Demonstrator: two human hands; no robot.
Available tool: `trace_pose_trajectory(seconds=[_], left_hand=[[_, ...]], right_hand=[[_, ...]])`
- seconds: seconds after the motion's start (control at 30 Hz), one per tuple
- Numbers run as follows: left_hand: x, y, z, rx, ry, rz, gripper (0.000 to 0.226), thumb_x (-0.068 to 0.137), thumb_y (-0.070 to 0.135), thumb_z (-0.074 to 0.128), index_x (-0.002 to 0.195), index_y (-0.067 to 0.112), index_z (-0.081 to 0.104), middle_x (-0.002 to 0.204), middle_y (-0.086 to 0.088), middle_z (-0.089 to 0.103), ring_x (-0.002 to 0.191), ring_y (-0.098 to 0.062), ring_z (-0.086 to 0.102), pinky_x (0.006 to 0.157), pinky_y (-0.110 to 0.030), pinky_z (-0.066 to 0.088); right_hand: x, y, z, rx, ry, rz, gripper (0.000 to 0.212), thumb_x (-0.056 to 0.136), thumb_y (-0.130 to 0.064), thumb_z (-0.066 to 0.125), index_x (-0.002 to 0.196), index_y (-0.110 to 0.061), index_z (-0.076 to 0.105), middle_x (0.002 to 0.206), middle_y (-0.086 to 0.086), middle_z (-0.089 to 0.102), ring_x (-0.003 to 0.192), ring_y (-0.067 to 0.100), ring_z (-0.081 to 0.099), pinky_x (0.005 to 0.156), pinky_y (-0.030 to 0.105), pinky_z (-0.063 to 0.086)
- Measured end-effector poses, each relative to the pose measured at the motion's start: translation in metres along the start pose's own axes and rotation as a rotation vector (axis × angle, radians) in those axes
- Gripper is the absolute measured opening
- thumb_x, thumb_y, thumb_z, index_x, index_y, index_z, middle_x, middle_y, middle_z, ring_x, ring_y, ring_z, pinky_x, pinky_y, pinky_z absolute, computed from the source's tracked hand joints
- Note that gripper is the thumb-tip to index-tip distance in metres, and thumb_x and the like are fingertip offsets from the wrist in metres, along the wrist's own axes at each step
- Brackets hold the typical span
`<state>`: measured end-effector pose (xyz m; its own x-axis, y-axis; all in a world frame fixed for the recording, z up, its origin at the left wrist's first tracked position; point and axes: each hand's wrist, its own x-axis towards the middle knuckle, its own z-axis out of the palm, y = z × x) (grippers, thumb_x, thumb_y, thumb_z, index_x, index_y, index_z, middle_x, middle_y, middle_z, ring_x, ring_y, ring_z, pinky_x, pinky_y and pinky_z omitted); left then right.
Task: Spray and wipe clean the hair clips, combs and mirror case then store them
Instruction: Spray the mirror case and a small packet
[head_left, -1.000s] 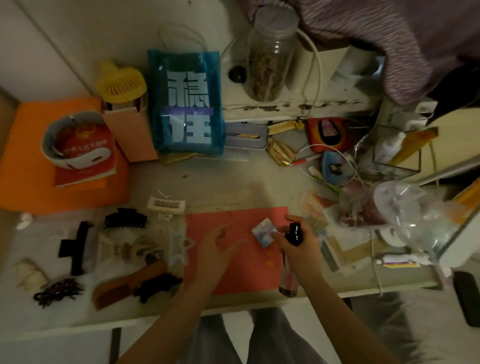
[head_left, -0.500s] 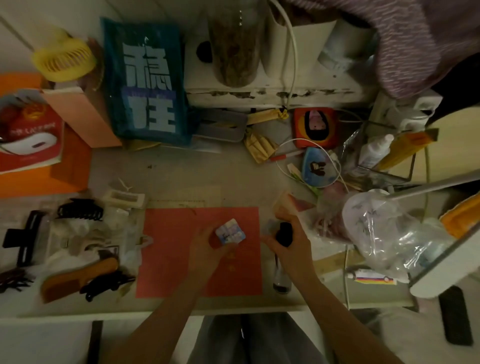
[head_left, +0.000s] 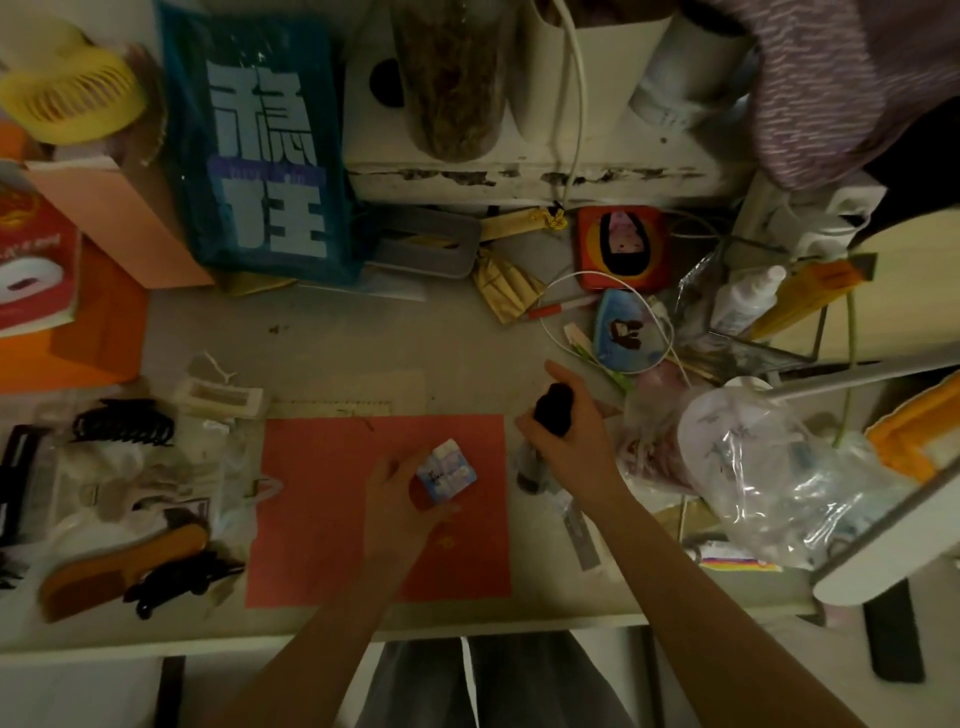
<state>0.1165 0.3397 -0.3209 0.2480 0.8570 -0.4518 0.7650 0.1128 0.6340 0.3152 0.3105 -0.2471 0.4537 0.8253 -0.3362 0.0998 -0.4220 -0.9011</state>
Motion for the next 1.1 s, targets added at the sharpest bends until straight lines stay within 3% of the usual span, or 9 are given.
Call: trace_pose_trajectory(seconds=[0.1,0.23,0.37,0.6,0.73,0.87,1.0,1.1], left_hand=[[0.001,0.000,0.001,0.009,-0.007,-0.003,0.082,0.068,0.025,0.085,0.139,0.021,0.044,0.136,-0.005,0.041,0.128,-0.025,0.037,0.102,-0.028,0.030],[0.001,-0.002,0.003,-0.003,0.010,0.010,0.080,0.067,0.020,0.085,0.138,0.018,0.046,0.134,-0.005,0.043,0.126,-0.025,0.039,0.101,-0.026,0.030],[0.002,-0.006,0.003,0.001,0.052,0.054,0.071,0.066,0.017,0.085,0.130,0.016,0.055,0.128,-0.004,0.049,0.120,-0.023,0.044,0.095,-0.023,0.032],[0.003,-0.010,0.002,0.086,0.042,0.093,0.069,0.069,0.026,0.083,0.131,0.017,0.055,0.127,-0.004,0.050,0.119,-0.022,0.047,0.096,-0.023,0.031],[0.002,-0.015,0.002,0.069,0.022,0.093,0.073,0.068,0.028,0.084,0.133,0.020,0.051,0.130,-0.003,0.046,0.122,-0.021,0.042,0.099,-0.025,0.031],[0.002,-0.015,0.004,0.088,0.024,0.096,0.078,0.067,0.031,0.085,0.135,0.020,0.049,0.128,-0.002,0.045,0.121,-0.019,0.039,0.099,-0.026,0.033],[0.005,-0.013,0.002,0.096,0.048,0.131,0.074,0.067,0.028,0.085,0.132,0.020,0.052,0.127,-0.001,0.048,0.119,-0.020,0.045,0.094,-0.022,0.033],[0.004,-0.013,-0.005,0.058,0.056,0.129,0.072,0.063,0.025,0.087,0.128,0.016,0.056,0.126,-0.003,0.050,0.117,-0.021,0.047,0.094,-0.024,0.036]], right_hand=[[0.003,-0.001,0.000,0.008,0.050,-0.043,0.055,0.077,-0.002,0.076,0.127,-0.006,0.053,0.113,0.017,0.057,0.109,0.032,0.057,0.098,0.050,0.046],[0.002,0.003,-0.002,0.015,0.133,-0.100,0.045,0.068,-0.003,0.082,0.107,-0.011,0.061,0.102,0.003,0.063,0.098,0.010,0.061,0.092,0.039,0.051],[-0.004,0.017,-0.004,-0.032,0.203,-0.165,0.044,0.065,0.004,0.082,0.098,-0.018,0.063,0.097,0.004,0.065,0.094,0.017,0.062,0.086,0.035,0.054],[-0.011,0.032,0.000,-0.077,0.216,-0.177,0.042,0.063,0.001,0.084,0.100,-0.006,0.066,0.097,0.004,0.065,0.095,0.024,0.063,0.083,0.044,0.054],[-0.015,0.034,0.000,-0.094,0.197,-0.193,0.042,0.064,0.001,0.083,0.101,-0.001,0.063,0.100,0.004,0.063,0.098,0.020,0.060,0.087,0.031,0.052],[-0.020,0.037,0.001,-0.085,0.183,-0.189,0.038,0.066,-0.001,0.083,0.098,-0.005,0.063,0.097,0.005,0.064,0.093,0.014,0.060,0.080,0.011,0.047],[-0.023,0.039,0.003,-0.056,0.192,-0.157,0.044,0.066,-0.009,0.085,0.100,-0.021,0.061,0.099,-0.006,0.064,0.096,0.002,0.060,0.084,0.013,0.048],[-0.025,0.041,0.005,-0.059,0.180,-0.132,0.045,0.066,-0.010,0.085,0.103,-0.020,0.060,0.099,-0.009,0.064,0.095,-0.006,0.059,0.084,0.012,0.047]])
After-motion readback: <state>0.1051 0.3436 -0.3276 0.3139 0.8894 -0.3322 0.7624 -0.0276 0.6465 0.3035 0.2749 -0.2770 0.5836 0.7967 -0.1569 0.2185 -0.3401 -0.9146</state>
